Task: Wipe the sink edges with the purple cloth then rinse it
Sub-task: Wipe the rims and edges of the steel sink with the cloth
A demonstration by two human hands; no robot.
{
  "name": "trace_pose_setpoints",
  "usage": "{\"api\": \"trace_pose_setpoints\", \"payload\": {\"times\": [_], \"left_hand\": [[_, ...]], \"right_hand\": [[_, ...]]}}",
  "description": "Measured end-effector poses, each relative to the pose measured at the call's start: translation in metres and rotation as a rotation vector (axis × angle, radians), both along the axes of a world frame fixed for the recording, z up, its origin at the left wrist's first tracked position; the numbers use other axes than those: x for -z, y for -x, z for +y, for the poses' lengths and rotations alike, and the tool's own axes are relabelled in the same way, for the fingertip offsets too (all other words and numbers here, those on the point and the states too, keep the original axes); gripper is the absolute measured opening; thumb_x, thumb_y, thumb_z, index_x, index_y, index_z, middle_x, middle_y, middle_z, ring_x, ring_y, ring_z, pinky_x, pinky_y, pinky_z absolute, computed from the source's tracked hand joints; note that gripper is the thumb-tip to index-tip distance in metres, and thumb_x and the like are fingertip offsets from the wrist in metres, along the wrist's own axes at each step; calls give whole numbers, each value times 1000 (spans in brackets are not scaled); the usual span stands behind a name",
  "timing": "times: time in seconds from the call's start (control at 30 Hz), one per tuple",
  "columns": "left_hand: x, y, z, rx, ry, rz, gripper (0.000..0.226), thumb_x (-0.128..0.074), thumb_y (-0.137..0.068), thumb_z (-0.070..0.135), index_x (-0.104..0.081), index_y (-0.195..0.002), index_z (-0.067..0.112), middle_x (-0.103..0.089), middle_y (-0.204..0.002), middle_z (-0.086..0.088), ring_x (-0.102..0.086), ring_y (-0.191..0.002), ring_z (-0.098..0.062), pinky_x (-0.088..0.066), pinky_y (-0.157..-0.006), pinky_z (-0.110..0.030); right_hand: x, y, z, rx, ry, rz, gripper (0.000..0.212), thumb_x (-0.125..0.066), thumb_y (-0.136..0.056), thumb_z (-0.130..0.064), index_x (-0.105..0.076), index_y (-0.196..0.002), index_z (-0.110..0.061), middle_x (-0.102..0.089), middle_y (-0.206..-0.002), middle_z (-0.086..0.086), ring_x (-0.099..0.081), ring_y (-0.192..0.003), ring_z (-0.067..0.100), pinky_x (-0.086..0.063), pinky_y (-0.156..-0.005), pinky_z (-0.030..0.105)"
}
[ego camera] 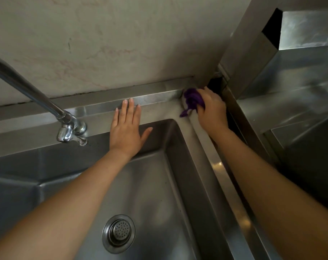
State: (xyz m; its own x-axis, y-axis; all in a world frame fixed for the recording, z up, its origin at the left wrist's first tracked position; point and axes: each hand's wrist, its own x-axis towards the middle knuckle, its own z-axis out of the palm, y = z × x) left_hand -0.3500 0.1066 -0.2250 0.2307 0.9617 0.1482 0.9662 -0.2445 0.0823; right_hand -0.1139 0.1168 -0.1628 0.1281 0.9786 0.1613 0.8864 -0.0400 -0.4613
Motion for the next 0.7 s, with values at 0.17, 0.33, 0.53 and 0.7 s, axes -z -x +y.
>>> {"api": "trace_pose_setpoints", "payload": {"times": [0.17, 0.33, 0.53, 0.7], "left_hand": [[-1, 2, -2, -3, 15, 15, 78, -32, -88, 59, -14, -147, 10, -5, -157, -13, 2, -145, -26, -4, -118, -43], [-6, 3, -1, 16, 54, 5, 79, -30, -88, 60, -11, -147, 10, -1, -157, -12, 5, -145, -25, -1, -118, -42], [-8, 7, 2, 36, 144, 10, 80, -22, -88, 62, 1, -147, 13, 10, -157, -10, 15, -143, -22, 6, -117, -41], [-13, 18, -5, 71, 246, -30, 73, -25, -93, 54, 6, -147, 18, 15, -156, -7, 19, -142, -19, 10, -117, -38]], "right_hand": [[13, 16, -5, -66, 15, -128, 51, -55, -86, -12, -45, -136, -14, -34, -149, 12, -33, -133, 33, -29, -111, 44], [22, 26, -48, -129, 22, -255, 54, -60, -83, -13, -44, -134, -15, -37, -148, 9, -32, -134, 30, -30, -109, 48], [35, 51, -81, -60, 45, -189, 55, -56, -86, -9, -41, -138, -15, -35, -149, 11, -33, -134, 33, -26, -108, 47], [36, 68, -89, 29, 46, -84, 50, -51, -89, -10, -41, -137, -18, -31, -152, 6, -32, -133, 30, -21, -110, 41]]}}
